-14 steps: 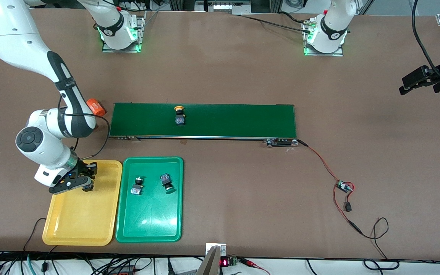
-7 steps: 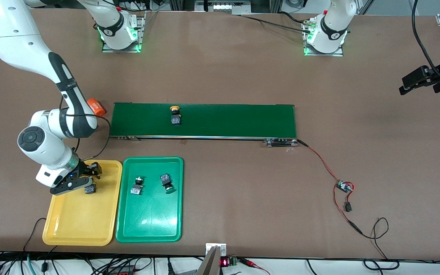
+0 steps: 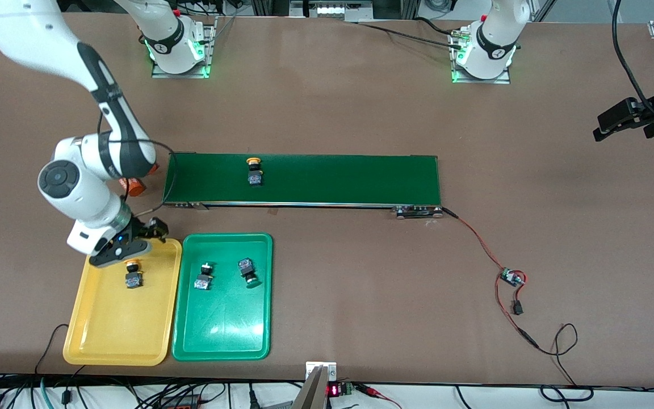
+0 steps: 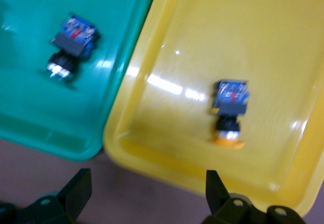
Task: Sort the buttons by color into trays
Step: 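Open the right gripper and move it back to the belt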
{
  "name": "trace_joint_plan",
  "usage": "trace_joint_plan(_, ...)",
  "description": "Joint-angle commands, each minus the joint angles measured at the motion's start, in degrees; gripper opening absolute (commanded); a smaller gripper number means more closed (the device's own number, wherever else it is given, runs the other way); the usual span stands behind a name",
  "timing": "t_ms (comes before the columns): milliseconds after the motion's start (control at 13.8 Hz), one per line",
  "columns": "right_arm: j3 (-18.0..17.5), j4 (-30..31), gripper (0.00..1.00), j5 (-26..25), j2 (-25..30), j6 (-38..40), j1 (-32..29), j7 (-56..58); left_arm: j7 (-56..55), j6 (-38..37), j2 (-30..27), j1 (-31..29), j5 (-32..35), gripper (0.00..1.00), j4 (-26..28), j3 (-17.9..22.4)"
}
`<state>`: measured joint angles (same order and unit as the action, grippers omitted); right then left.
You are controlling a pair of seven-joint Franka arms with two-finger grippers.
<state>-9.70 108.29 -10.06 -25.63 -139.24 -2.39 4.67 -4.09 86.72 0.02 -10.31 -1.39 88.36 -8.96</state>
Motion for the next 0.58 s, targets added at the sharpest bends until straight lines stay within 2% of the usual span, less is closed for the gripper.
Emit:
trace_joint_plan(0,-0.4,7.5,1.0,3.2,8.4,4.9,2.9,-9.2,0.9,-0.5,-0.6,-0.1,0.2,1.0,0.2,0.0)
trace_joint_plan(217,-4.0,11.0,1.0,4.8,12.4,8.5,3.4,-17.3,0.9,-0.5,-0.6,-0.1,0.2,1.0,0.2,0.0)
trace_joint_plan(506,-8.0,15.4,1.0,4.8,15.0,8.5,4.8,-22.2,0.8,-0.6,-0.8,-0.1,0.1,1.0,0.2,-0.1)
